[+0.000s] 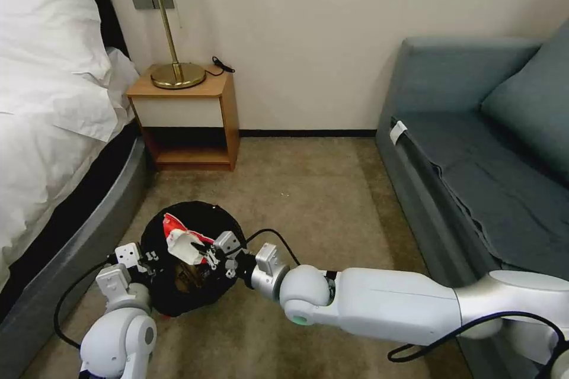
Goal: Pick up the trash bin, then pick up the garbage on the floor and place it into the trash bin.
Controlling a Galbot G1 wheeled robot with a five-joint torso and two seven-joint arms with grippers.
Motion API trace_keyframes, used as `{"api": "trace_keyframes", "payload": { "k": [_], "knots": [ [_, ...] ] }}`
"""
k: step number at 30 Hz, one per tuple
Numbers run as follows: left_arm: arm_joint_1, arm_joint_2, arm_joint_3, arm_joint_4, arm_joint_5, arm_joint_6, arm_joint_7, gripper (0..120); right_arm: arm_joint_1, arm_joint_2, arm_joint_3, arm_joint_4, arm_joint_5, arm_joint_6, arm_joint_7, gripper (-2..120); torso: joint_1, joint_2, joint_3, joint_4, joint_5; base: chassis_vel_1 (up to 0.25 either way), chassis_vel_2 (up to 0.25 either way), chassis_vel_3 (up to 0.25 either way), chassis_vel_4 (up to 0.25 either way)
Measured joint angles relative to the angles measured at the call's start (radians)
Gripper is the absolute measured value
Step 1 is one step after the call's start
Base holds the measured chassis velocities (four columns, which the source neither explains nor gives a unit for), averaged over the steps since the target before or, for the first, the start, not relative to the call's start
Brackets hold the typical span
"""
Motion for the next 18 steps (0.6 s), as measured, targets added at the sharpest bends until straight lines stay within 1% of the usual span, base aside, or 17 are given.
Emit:
{"api": "trace_keyframes", "payload": {
  "k": [1,2,3,7,8,9,10,11,12,13,14,15,16,18],
  "knots": [
    [0.0,0.0,0.0,-0.001,0.001,0.0,0.0,3,-0.001,0.001,-0.006,-0.006,-0.008,-0.006,0.003,14,0.0,0.0,0.0,0.0,0.0,0.0,0.0,0.0,0.0],
    [0.0,0.0,0.0,-0.001,0.001,0.0,0.0,3,-0.001,0.001,-0.008,-0.009,-0.014,-0.007,0.006,17,0.0,0.0,0.0,0.0,0.0,0.0,0.0,0.0,0.0],
    [0.0,0.0,0.0,-0.001,0.001,0.0,0.0,3,-0.001,0.001,-0.008,-0.009,-0.014,-0.007,0.006,17,0.0,0.0,0.0,0.0,0.0,0.0,0.0,0.0,0.0],
    [0.0,0.0,-0.002,-0.001,0.001,0.0,0.0,3,0.001,0.0,-0.005,-0.016,-0.035,-0.009,0.011,34,0.0,0.0,0.0,0.0,0.0,0.0,0.0,0.0,0.0],
    [0.0,0.0,-0.002,-0.001,0.001,0.0,0.0,3,0.001,0.0,-0.005,-0.016,-0.035,-0.009,0.011,34,0.0,0.0,0.0,0.0,0.0,0.0,0.0,0.0,0.0],
    [-0.001,-0.001,-0.001,-0.001,0.001,0.0,0.0,3,0.002,-0.002,0.002,-0.016,-0.044,-0.009,0.011,41,0.0,0.0,0.0,0.0,0.0,0.0,0.0,0.0,0.0],
    [-0.001,-0.001,-0.001,-0.001,0.001,0.0,0.0,3,0.002,-0.002,0.004,-0.016,-0.047,-0.009,0.011,41,0.0,0.0,0.0,0.0001,0.0,0.0,0.0,0.0,0.0],
    [-0.001,-0.001,-0.001,-0.001,0.001,0.0,0.0,3,0.002,-0.004,0.011,-0.016,-0.056,-0.01,0.013,45,0.0,0.0,0.0,0.0,0.0,0.0,0.0,0.0,0.0],
    [-0.001,-0.001,-0.001,-0.001,0.001,0.0,0.0,3,0.002,-0.004,0.011,-0.016,-0.056,-0.01,0.013,45,0.0,0.0,0.0,0.0,0.0,0.0,0.0,0.0,0.0],
    [-0.001,-0.001,-0.001,-0.001,0.001,0.0,0.0,3,0.004,-0.009,0.021,-0.017,-0.07,-0.011,0.012,54,0.0,0.0,0.0,0.0001,0.0001,0.0,0.0,0.0,0.0],
    [-0.001,-0.001,-0.001,-0.001,0.001,0.0,0.0,3,0.004,-0.01,0.022,-0.017,-0.071,-0.011,0.012,54,0.0,0.0,0.0,0.0001,0.0001,0.0,0.0,0.0,0.0],
    [-0.002,-0.001,-0.001,-0.001,0.001,0.0,0.0,3,0.019,-0.028,0.051,-0.025,-0.112,-0.014,-0.005,62,0.0,0.0,0.0,0.0001,0.0002,0.0,0.0,0.0,0.0],
    [-0.002,-0.001,-0.002,0.0,0.001,0.0,0.0,3,0.039,-0.053,0.076,-0.035,-0.142,-0.02,-0.028,68,0.0,0.0,0.0,0.0,0.0001,0.0,0.0,0.0,0.0],
    [-0.002,-0.001,-0.002,0.0,0.001,0.0,0.0,3,0.039,-0.053,0.076,-0.035,-0.142,-0.02,-0.028,68,0.0,0.0,0.0,0.0,0.0001,0.0,0.0,0.0,0.0]
  ]
}}
